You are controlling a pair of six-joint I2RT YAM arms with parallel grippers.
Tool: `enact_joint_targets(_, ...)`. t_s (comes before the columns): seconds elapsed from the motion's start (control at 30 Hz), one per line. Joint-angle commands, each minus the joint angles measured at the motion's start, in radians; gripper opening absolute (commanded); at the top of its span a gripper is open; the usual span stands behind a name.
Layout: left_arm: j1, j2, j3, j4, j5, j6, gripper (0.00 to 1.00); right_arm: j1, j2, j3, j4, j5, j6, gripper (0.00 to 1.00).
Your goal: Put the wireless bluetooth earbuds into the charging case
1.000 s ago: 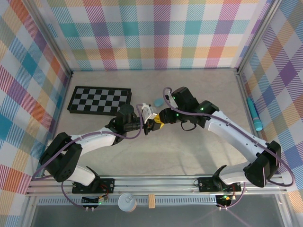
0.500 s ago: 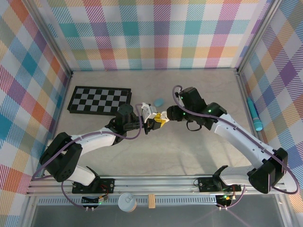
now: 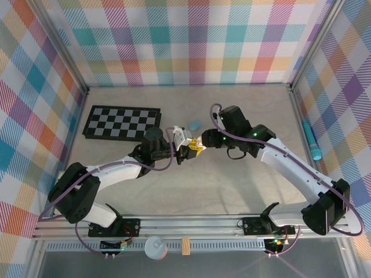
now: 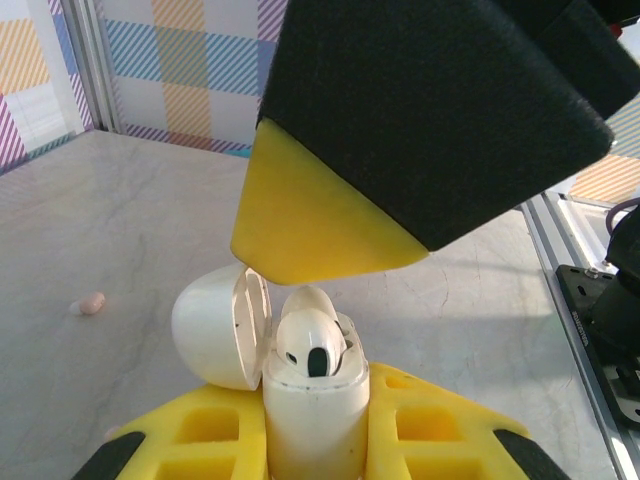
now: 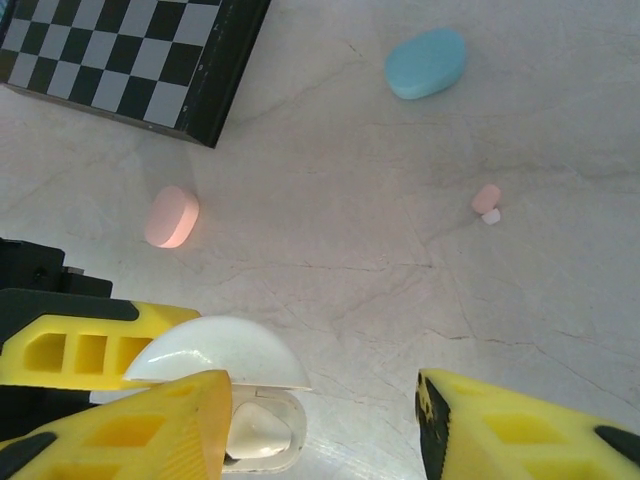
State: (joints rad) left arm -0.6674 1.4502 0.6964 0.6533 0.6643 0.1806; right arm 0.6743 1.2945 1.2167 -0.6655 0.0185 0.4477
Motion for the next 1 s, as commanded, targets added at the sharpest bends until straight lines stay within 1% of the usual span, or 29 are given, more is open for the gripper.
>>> enact_joint_targets(0.0, -0.008, -0.03, -0.005, 0.036, 0.026, 0.025, 0.0, 0.006, -0.024, -0.013, 0.04, -0.045, -0.011, 0.55)
enact_joint_targets(0.17, -0.005, -0.029, -0.026, 0.081, 0.013, 0.044, 0.0, 0.004, -0.055, -0.023, 0.054, -0.006, 0.005, 0.63)
enact_joint_targets(0.27, -0.002, -0.029, -0.049, 0.128, 0.011, 0.065, 0.0, 0.003, -0.068, -0.024, 0.084, -0.033, -0.004, 0.7)
enact_joint_targets(0.4, -0.001, -0.044, -0.066, 0.147, 0.035, 0.114, 0.0, -0.011, -0.078, -0.034, 0.147, -0.056, 0.029, 0.81)
enact_joint_targets(0.43, -0.001, -0.05, -0.067, 0.145, 0.035, 0.128, 0.0, -0.015, -0.074, -0.036, 0.155, -0.054, 0.035, 0.83)
enact_joint_targets(0.57, -0.001, -0.081, -0.079, 0.135, 0.031, 0.187, 0.0, -0.04, -0.014, -0.002, 0.108, -0.04, 0.041, 0.83)
enact_joint_targets(0.7, -0.001, -0.117, -0.095, 0.132, 0.005, 0.245, 0.0, -0.042, 0.029, 0.015, 0.081, -0.052, 0.036, 0.82)
enact_joint_targets(0.8, -0.001, -0.139, -0.095, 0.099, -0.037, 0.3, 0.0, -0.042, 0.033, 0.012, 0.08, -0.084, 0.024, 0.82)
enact_joint_targets(0.97, -0.001, -0.157, -0.089, 0.082, -0.134, 0.381, 0.0, -0.042, -0.007, -0.026, 0.092, -0.12, 0.007, 0.82)
